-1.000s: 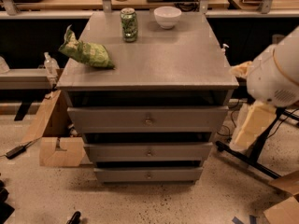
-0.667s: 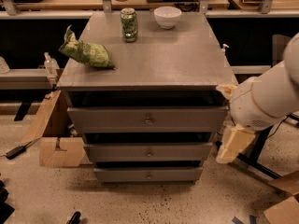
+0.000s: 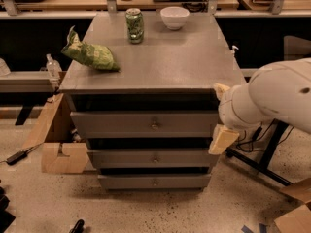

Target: Open top drawer

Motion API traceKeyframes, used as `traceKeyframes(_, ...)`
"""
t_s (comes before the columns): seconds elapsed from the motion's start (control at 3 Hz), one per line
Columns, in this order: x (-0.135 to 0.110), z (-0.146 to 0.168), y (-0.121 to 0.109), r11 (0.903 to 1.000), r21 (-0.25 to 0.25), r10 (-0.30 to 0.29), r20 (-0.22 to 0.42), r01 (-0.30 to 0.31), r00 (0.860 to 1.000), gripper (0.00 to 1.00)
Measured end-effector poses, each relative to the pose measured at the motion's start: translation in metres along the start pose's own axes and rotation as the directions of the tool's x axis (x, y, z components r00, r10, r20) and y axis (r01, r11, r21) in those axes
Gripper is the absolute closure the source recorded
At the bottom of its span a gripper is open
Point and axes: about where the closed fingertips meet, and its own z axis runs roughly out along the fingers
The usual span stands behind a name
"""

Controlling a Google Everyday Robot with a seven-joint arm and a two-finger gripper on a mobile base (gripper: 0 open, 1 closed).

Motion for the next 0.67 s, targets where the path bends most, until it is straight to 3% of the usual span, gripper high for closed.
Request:
traceKeyframes(0.33, 0.007, 0.0, -0.012, 0.9991, 0.041, -0.006, -0.046, 0.007, 0.999, 0.0)
traceKeyframes(0.67, -0.007, 0.007, 0.0, 0.9983, 0.014, -0.054, -0.081, 0.056, 0.995, 0.0)
